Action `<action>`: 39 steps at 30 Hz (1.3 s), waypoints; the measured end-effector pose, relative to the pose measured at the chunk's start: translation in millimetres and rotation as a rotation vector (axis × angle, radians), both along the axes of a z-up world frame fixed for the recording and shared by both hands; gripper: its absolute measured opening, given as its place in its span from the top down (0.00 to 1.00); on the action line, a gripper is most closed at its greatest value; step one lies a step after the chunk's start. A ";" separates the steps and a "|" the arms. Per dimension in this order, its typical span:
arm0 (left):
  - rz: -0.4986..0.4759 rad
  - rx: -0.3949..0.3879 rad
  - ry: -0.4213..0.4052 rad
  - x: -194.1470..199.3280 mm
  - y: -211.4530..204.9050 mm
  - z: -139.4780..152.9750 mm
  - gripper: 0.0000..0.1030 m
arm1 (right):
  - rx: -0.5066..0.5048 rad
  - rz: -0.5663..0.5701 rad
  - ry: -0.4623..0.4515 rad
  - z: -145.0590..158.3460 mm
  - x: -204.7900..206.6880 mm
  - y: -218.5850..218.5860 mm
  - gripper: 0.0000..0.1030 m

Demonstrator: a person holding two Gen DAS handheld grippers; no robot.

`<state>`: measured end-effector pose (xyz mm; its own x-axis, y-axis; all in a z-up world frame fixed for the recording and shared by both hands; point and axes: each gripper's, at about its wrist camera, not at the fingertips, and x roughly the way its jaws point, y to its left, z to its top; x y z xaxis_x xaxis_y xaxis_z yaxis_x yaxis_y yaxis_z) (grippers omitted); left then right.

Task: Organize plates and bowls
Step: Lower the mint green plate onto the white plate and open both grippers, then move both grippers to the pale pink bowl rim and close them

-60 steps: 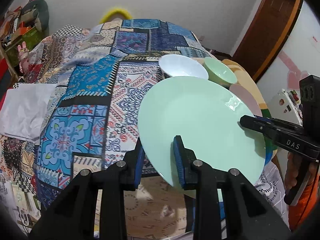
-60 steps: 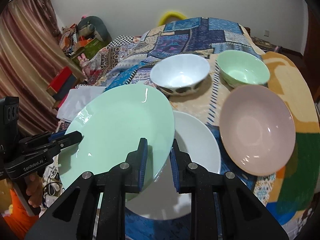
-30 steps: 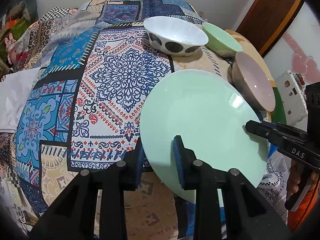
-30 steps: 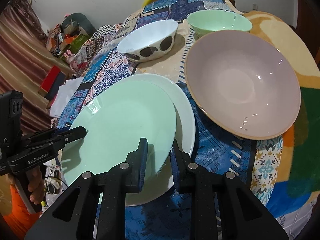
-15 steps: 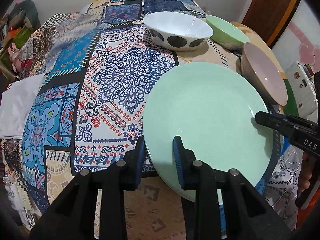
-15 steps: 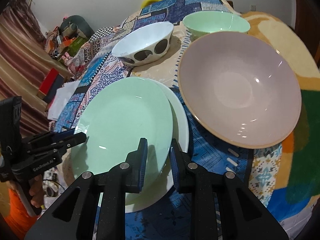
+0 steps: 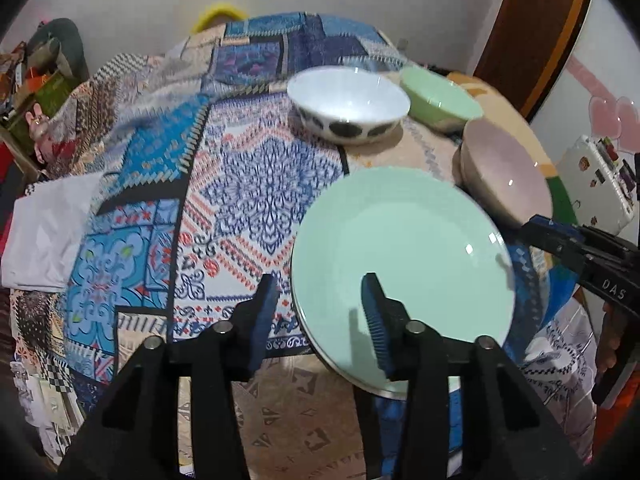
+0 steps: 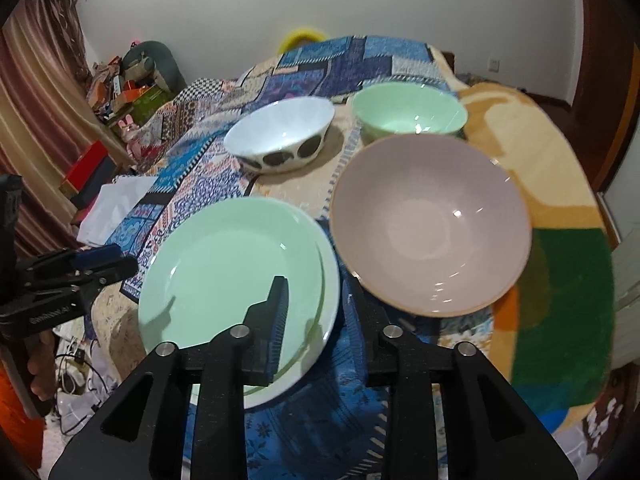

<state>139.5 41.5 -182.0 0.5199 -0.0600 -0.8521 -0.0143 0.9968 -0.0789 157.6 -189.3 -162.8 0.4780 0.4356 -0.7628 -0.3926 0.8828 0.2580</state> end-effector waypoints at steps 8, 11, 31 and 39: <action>-0.021 0.018 -0.135 -1.0 -20.5 43.9 0.25 | 0.001 -0.063 -0.066 17.4 -1.8 -19.5 0.51; -0.039 0.011 -0.174 4.7 -32.2 54.3 0.12 | -0.003 -0.088 -0.088 23.6 -0.1 -27.9 0.39; -0.121 -0.033 -0.111 96.9 -103.2 17.2 0.07 | -0.028 -0.214 -0.091 3.3 40.5 -78.4 0.26; -0.147 -0.057 -0.030 128.5 -122.3 -14.7 0.08 | -0.020 -0.245 -0.046 -19.1 52.8 -89.7 0.26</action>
<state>268.0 -80.8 -196.7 0.5273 -0.1848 -0.8294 0.1342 0.9819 -0.1335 210.4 -279.1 -181.9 0.6021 0.2874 -0.7450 -0.1770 0.9578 0.2264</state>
